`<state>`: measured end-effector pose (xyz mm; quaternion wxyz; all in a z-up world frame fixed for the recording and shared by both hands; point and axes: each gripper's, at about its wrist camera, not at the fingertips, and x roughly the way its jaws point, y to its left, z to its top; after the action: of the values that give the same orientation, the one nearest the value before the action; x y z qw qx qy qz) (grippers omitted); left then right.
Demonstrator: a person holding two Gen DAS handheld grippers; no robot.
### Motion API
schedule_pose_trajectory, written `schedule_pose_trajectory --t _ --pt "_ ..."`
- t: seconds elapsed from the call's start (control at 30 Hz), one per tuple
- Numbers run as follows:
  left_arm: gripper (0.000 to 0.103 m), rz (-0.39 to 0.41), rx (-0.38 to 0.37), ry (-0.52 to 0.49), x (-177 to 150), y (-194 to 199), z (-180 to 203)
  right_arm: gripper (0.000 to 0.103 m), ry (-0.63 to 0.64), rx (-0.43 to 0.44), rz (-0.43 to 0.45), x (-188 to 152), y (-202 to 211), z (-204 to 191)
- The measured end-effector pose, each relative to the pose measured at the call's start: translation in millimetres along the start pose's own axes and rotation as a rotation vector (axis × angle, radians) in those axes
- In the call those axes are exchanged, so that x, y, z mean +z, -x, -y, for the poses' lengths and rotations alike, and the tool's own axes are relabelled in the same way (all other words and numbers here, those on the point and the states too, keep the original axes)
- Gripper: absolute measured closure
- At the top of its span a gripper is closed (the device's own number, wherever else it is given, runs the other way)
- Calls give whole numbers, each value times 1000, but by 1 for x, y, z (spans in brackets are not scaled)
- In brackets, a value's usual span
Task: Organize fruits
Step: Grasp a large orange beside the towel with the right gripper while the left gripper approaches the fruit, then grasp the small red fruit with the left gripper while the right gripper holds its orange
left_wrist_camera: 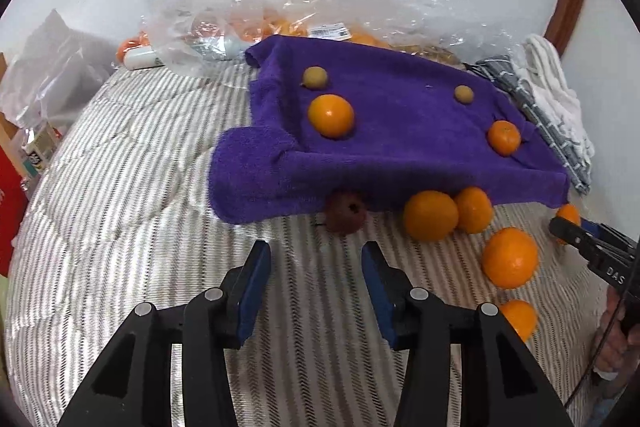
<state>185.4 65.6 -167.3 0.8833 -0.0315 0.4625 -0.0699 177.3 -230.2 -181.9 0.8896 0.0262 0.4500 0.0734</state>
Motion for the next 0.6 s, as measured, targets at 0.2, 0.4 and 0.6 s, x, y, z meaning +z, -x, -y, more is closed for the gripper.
schedule_pose_trajectory --t 0.2,0.4,0.6 --pt "58 14 -65 -38 -1 3 12 64 -8 10 3 0 1 1" --pt "58 29 -43 1 5 2 5 64 4 7 2 -1 1 0" --pt "60 -1 -33 63 18 -14 -1 64 17 6 -5 -1 0 -2"
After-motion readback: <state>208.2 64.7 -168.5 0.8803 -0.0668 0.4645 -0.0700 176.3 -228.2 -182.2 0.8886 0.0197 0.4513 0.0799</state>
